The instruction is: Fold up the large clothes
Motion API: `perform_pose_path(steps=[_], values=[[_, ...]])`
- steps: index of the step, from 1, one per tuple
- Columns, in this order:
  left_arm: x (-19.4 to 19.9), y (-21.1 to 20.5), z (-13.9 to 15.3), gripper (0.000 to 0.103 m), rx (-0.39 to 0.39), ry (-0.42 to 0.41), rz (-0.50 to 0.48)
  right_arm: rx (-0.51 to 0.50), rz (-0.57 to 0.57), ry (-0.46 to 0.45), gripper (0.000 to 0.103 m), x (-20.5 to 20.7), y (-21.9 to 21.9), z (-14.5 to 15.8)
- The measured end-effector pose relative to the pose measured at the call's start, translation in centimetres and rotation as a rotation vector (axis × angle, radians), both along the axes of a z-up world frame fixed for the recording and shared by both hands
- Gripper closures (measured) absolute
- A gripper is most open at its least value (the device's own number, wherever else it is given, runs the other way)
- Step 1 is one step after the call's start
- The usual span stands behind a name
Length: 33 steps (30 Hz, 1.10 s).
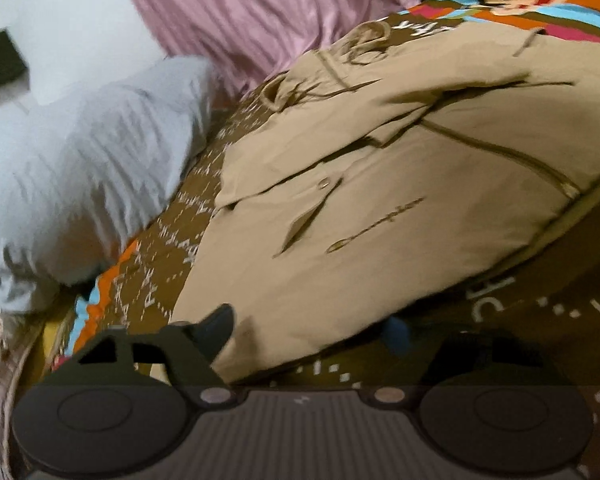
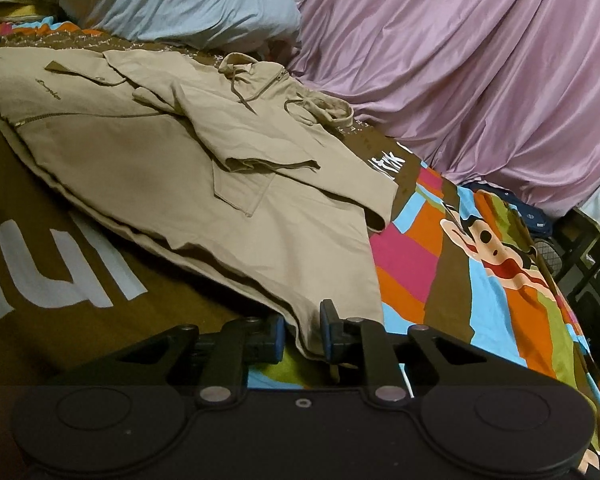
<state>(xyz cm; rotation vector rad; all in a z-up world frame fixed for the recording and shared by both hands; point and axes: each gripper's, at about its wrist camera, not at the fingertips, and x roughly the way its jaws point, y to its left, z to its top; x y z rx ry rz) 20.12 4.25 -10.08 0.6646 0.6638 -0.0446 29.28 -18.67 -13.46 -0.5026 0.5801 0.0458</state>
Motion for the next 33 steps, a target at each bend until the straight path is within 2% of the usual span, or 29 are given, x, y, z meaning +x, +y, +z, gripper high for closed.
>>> perform_pose_path(steps=[1,3,5,8,10,12,16,20,27,33], values=[[-0.1,-0.3,-0.2,0.045,0.007,0.0,-0.023,-0.002,-0.001,-0.003,0.084,-0.1,0.0,0.0],[-0.3,-0.9,-0.6,0.057,0.027,0.001,-0.065,-0.006,-0.003,-0.013,0.085,-0.2,0.2,0.0],[-0.3,-1.3,-1.0,0.064,0.058,-0.007,-0.082,-0.008,-0.001,-0.023,0.087,-0.3,0.2,0.0],[-0.3,-1.4,-1.0,0.078,0.054,-0.016,-0.1,-0.02,0.003,-0.046,0.091,-0.6,0.5,0.1],[-0.5,-1.6,-0.8,0.088,0.056,-0.051,-0.114,-0.029,0.01,-0.063,0.094,-0.9,0.7,0.2],[-0.8,-1.8,-0.6,0.092,0.063,-0.088,-0.123,-0.037,0.009,-0.085,0.095,-1.2,0.7,0.3],[-0.8,-1.5,0.7,0.096,0.021,-0.149,-0.116,-0.051,0.007,-0.148,0.098,-1.6,0.8,1.3],[-1.3,-1.4,2.9,0.097,-0.02,-0.18,-0.121,-0.117,0.027,-0.223,0.1,-2.2,1.3,2.8],[-4.8,-1.4,7.3,0.098,-0.067,-0.151,-0.168,-0.149,0.025,-0.301,0.101,-5.6,0.2,7.2],[-10.2,-1.2,10.2,0.098,-0.084,-0.069,-0.265,-0.224,0.052,-0.293,0.101,-12.2,-1.1,11.1]])
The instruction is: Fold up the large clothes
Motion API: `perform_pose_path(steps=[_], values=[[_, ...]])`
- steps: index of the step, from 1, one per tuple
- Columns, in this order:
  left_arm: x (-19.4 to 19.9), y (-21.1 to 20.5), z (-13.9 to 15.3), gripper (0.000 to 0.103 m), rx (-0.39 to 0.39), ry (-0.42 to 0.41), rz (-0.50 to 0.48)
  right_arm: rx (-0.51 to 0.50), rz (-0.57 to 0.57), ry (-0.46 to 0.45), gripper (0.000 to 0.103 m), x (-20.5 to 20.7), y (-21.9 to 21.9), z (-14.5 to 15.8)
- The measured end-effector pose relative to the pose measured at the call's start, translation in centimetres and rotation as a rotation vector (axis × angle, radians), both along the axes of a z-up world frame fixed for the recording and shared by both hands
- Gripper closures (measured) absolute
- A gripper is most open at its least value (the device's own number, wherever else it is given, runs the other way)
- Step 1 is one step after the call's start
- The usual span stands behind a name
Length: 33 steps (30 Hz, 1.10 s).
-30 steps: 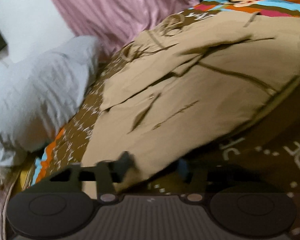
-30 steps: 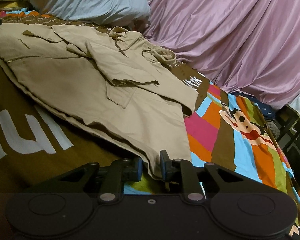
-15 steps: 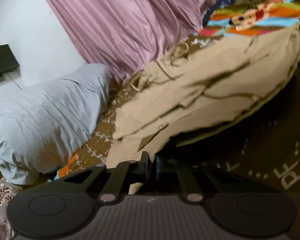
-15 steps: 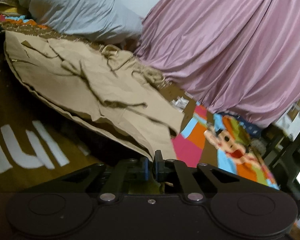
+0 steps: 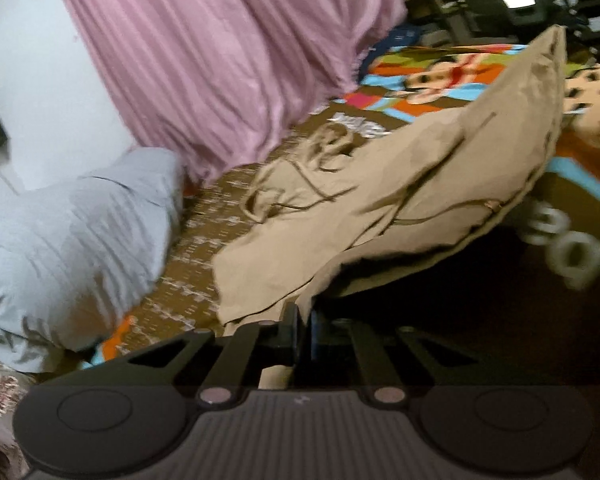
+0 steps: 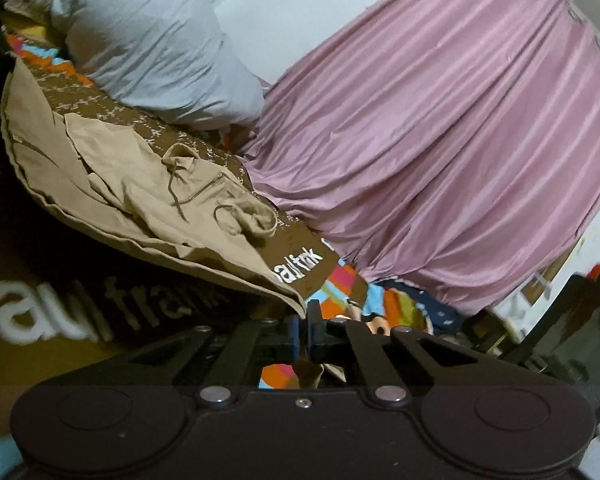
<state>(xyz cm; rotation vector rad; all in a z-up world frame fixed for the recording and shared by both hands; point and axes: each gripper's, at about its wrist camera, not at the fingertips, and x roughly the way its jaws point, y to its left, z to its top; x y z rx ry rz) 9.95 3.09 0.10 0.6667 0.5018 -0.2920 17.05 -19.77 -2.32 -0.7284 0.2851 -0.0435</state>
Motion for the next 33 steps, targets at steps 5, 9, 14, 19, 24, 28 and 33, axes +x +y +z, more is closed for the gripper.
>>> perform_pose_path(steps=[5,9,14,19,24,28,33], values=[[-1.4,-0.2,-1.5,0.096,-0.013,0.117,-0.036,-0.017,-0.006,0.103,0.101,-4.9,-0.9,0.6],[0.0,0.5,-1.9,0.083,-0.059,0.204,-0.01,0.023,-0.031,0.229,0.098,-5.8,-0.6,-1.3],[2.6,3.2,-1.7,0.032,-0.159,0.283,0.044,0.143,-0.056,0.293,0.077,-5.5,-1.6,-0.8],[6.2,6.1,-1.2,0.014,-0.276,0.358,0.103,0.277,-0.077,0.315,0.043,-4.2,-3.6,0.6],[10.0,6.7,0.5,0.011,-0.322,0.359,0.115,0.359,-0.044,0.306,0.025,-0.5,-4.4,2.2],[12.6,6.4,2.1,0.011,-0.318,0.384,0.07,0.407,0.009,0.338,0.017,3.7,-4.8,3.4],[12.4,8.9,3.7,0.009,-0.364,0.47,-0.018,0.44,0.064,0.401,0.009,4.9,-7.0,6.3]])
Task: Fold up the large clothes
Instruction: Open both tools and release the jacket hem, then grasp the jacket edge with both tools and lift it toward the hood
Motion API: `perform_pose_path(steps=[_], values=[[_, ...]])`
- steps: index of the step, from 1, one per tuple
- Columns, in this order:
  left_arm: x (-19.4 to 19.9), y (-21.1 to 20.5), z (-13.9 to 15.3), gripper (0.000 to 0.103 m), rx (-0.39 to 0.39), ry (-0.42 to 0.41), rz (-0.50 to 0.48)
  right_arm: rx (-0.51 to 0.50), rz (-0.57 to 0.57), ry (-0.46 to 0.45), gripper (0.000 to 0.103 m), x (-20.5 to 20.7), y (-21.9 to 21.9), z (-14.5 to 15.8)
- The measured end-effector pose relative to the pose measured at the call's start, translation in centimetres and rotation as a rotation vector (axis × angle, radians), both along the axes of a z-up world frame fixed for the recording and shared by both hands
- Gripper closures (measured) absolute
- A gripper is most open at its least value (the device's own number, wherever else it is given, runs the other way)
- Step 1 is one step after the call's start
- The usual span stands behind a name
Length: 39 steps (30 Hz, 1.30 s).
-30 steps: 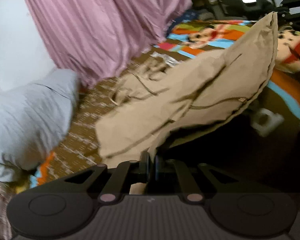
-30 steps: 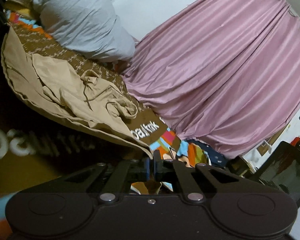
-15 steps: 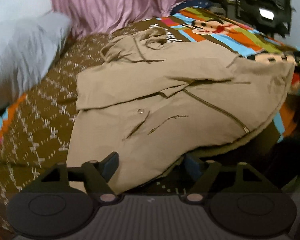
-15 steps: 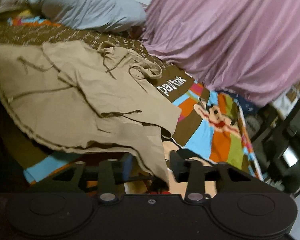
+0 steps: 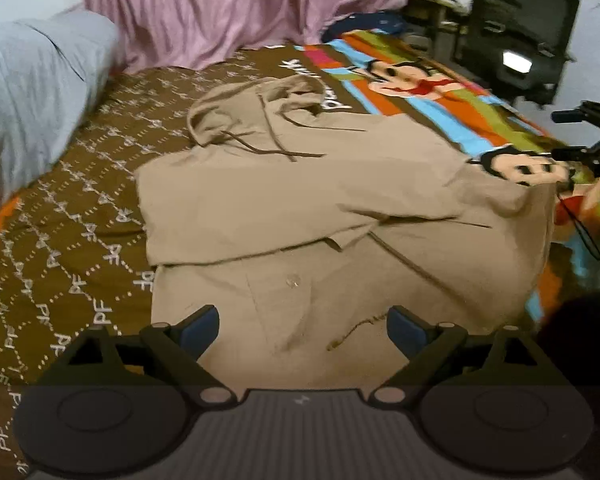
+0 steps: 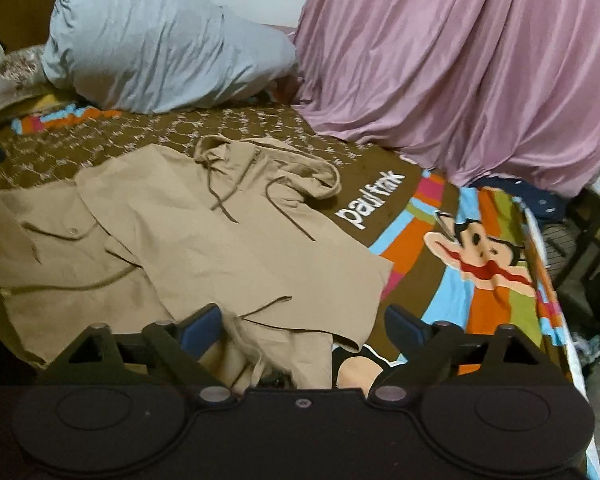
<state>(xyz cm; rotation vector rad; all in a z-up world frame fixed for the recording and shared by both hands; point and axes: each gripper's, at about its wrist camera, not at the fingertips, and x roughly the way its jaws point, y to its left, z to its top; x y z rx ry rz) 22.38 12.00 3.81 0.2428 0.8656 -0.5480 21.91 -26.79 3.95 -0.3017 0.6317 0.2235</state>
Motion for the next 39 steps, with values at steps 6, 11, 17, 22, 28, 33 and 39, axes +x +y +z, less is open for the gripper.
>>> perform_pose_path(steps=[6,11,17,22,28,33,39], values=[[0.9,4.6,1.6,0.004,-0.135,0.038,0.108,-0.063,-0.085,0.033,0.006,-2.2,-4.0,2.7],[7.5,3.1,1.8,0.001,-0.078,-0.086,0.292,0.068,-0.169,-0.018,0.005,1.1,-5.3,2.2],[21.0,-1.4,0.4,0.001,0.029,-0.181,0.302,0.175,-0.139,-0.014,0.007,13.7,-2.9,-0.1],[32.0,-6.0,-2.9,0.002,0.08,-0.219,0.298,0.141,-0.08,0.03,0.008,26.7,0.9,-3.6],[39.9,-10.3,-7.9,0.016,0.185,-0.244,0.234,0.06,-0.079,0.013,0.012,40.0,3.9,-8.4],[42.5,-11.3,-9.5,0.063,0.263,-0.276,0.232,0.028,-0.102,0.019,0.024,46.0,5.0,-11.4],[41.2,-10.0,-7.4,0.1,0.147,-0.389,0.381,0.007,-0.158,0.029,0.101,49.2,5.7,-12.3]])
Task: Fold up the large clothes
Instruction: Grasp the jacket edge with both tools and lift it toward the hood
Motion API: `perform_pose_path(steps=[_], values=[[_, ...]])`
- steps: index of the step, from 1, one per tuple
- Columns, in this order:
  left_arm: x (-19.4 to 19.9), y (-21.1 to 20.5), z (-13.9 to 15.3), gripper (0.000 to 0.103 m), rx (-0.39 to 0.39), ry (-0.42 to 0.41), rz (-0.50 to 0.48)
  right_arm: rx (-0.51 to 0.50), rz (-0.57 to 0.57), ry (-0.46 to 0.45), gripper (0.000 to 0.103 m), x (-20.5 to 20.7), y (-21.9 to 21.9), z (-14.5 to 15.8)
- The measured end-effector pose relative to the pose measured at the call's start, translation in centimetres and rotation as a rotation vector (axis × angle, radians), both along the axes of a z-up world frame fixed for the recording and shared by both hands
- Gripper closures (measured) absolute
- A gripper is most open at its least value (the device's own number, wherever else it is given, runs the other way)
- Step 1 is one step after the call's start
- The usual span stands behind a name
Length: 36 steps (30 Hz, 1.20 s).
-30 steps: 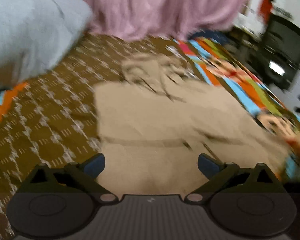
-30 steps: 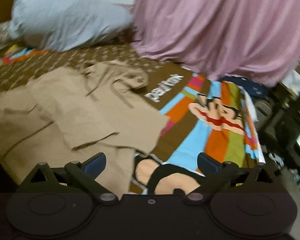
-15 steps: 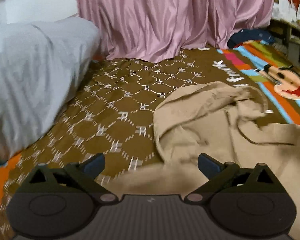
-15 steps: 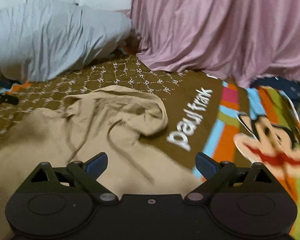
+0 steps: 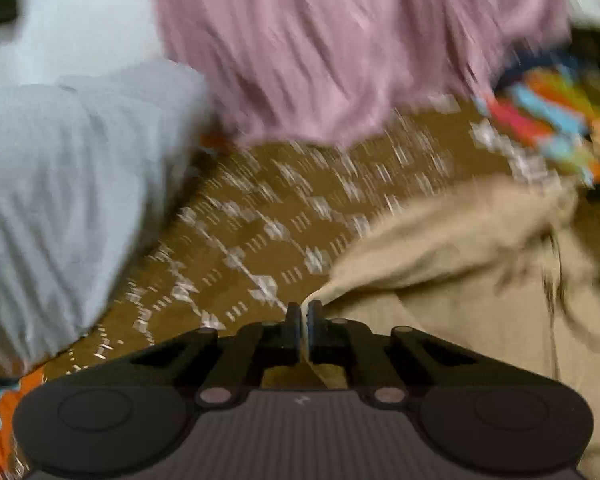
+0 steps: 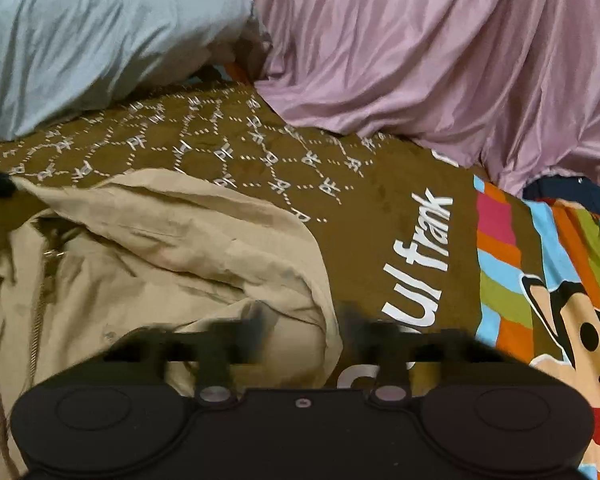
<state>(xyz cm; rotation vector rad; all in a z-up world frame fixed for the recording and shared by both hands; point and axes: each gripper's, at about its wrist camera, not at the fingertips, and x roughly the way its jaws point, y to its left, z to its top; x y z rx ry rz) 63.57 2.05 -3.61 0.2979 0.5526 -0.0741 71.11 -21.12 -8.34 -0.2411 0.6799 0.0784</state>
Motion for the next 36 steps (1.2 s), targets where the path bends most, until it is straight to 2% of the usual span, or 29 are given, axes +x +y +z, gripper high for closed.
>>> perform_pose_path(steps=[2,4,5,6,8,9,14,15,17,21,23,24,27,31,33,35,36], values=[[-1.6,1.7,1.3,0.1,-0.125,-0.096,0.037,0.063,-0.032,-0.114,0.101,-1.3,-0.5,1.5],[-3.7,3.9,1.8,0.1,-0.302,-0.173,0.053,0.178,-0.052,-0.241,0.101,-3.6,-1.4,3.6],[-4.9,4.5,1.6,0.1,-0.339,-0.203,0.055,0.237,-0.047,-0.296,0.101,-4.9,-1.8,4.4],[-5.8,4.9,1.4,0.1,-0.343,-0.228,0.05,0.258,-0.037,-0.332,0.101,-6.1,-2.0,4.9],[-7.7,5.4,0.4,0.1,-0.293,-0.25,0.003,0.245,0.028,-0.379,0.101,-8.8,-2.1,5.0],[-8.4,5.5,-0.3,0.1,-0.246,-0.246,-0.028,0.202,0.065,-0.374,0.101,-9.9,-2.0,4.6],[-10.7,3.2,-4.5,0.1,0.081,-0.244,-0.153,-0.06,0.191,-0.261,0.101,-12.8,-1.0,0.4],[-10.9,2.8,-5.2,0.1,0.109,-0.239,-0.156,-0.104,0.2,-0.24,0.101,-12.8,-0.6,-0.7],[-10.5,2.3,-6.4,0.1,0.118,-0.209,-0.141,-0.148,0.197,-0.206,0.101,-12.6,0.2,-2.4],[-9.5,0.8,-9.3,0.101,0.227,-0.112,-0.135,-0.264,0.219,-0.145,0.101,-12.1,2.0,-5.8],[-8.5,0.5,-10.2,0.101,0.241,-0.044,-0.131,-0.293,0.217,-0.115,0.101,-11.4,2.3,-7.1],[-7.7,0.4,-10.6,0.101,0.249,0.021,-0.144,-0.299,0.214,-0.098,0.101,-11.0,2.3,-7.7],[-7.4,0.3,-10.9,0.101,0.281,0.036,-0.148,-0.317,0.212,-0.075,0.101,-10.3,2.4,-8.9],[-7.9,-0.8,-11.0,0.099,0.341,0.032,-0.147,-0.339,0.215,-0.072,0.1,-10.2,2.5,-8.9],[-8.4,-0.6,-10.3,0.095,0.316,0.04,-0.136,-0.304,0.202,-0.073,0.098,-10.4,2.1,-8.2],[-9.1,0.5,-9.0,0.079,0.243,0.053,-0.147,-0.251,0.163,-0.08,0.087,-11.0,1.2,-6.8],[-9.4,1.1,-8.3,0.059,0.206,0.057,-0.157,-0.208,0.154,-0.089,0.08,-11.5,0.4,-5.9]])
